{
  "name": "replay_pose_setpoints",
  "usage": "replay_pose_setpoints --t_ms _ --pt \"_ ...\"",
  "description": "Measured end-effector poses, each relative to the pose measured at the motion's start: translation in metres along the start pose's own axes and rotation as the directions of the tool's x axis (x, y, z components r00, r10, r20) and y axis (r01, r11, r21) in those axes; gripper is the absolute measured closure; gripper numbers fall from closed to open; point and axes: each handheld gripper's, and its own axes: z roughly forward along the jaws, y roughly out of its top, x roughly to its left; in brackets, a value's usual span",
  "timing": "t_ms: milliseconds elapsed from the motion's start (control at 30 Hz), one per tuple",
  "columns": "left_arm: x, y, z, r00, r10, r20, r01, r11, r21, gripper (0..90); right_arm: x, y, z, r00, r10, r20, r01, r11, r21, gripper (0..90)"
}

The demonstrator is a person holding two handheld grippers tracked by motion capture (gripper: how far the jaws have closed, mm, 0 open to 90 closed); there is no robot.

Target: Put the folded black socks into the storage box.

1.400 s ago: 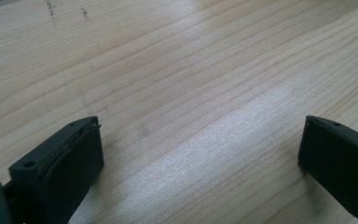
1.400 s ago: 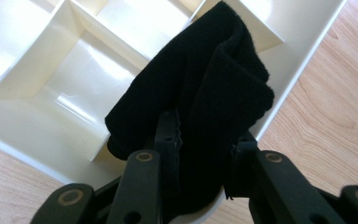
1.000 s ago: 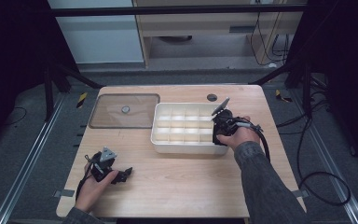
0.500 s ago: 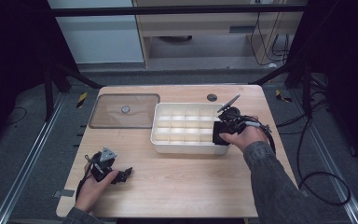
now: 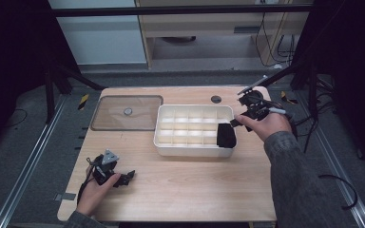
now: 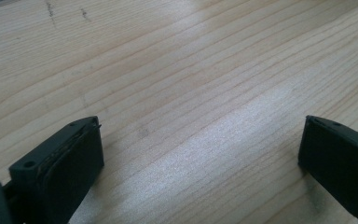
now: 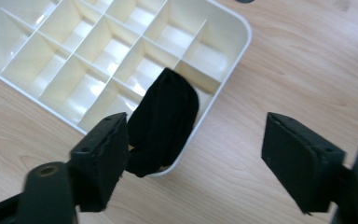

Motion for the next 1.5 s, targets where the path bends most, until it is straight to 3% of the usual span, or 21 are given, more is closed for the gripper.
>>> replay_pose_setpoints --t_ms 333,533,833,933,1133,1233,1333,1500 --pt "0.000 0.000 0.000 1.0000 0.001 0.000 -0.001 1.0000 0.000 0.0 -0.006 0.025 -0.011 0.9996 -0.001 0.028 0.002 1.000 -0.017 70.9" --pt "0.000 0.000 0.000 1.0000 0.001 0.000 -0.001 1.0000 0.000 0.0 -0.004 0.035 -0.015 0.9998 0.000 0.020 0.001 1.000 -0.030 89.1" --pt "0.000 0.000 0.000 1.0000 0.002 0.000 -0.002 1.0000 0.000 0.0 0.002 0.039 0.003 0.9995 -0.024 0.021 0.024 1.000 0.004 90.0" --pt "0.000 0.000 0.000 1.0000 0.002 0.001 -0.002 1.0000 0.000 0.0 0.005 0.039 0.008 0.9998 -0.021 -0.007 0.021 1.000 -0.008 90.0" --pt "0.000 0.000 0.000 1.0000 0.003 0.002 -0.003 1.0000 0.000 0.0 0.011 0.038 0.022 0.9993 -0.034 -0.014 0.034 0.999 0.017 90.0" --pt "0.000 0.000 0.000 1.0000 0.004 0.003 -0.004 1.0000 0.000 0.0 0.012 0.036 0.029 0.9988 -0.008 -0.048 0.008 1.000 0.005 90.0" --pt "0.000 0.000 0.000 1.0000 0.004 0.003 -0.004 1.0000 0.000 0.0 0.014 0.033 0.038 0.9987 -0.031 -0.040 0.032 0.999 0.027 90.0" --pt "0.000 0.000 0.000 1.0000 0.004 0.003 -0.004 1.0000 0.000 0.0 0.018 0.031 0.048 0.9980 -0.029 -0.056 0.031 0.998 0.046 90.0"
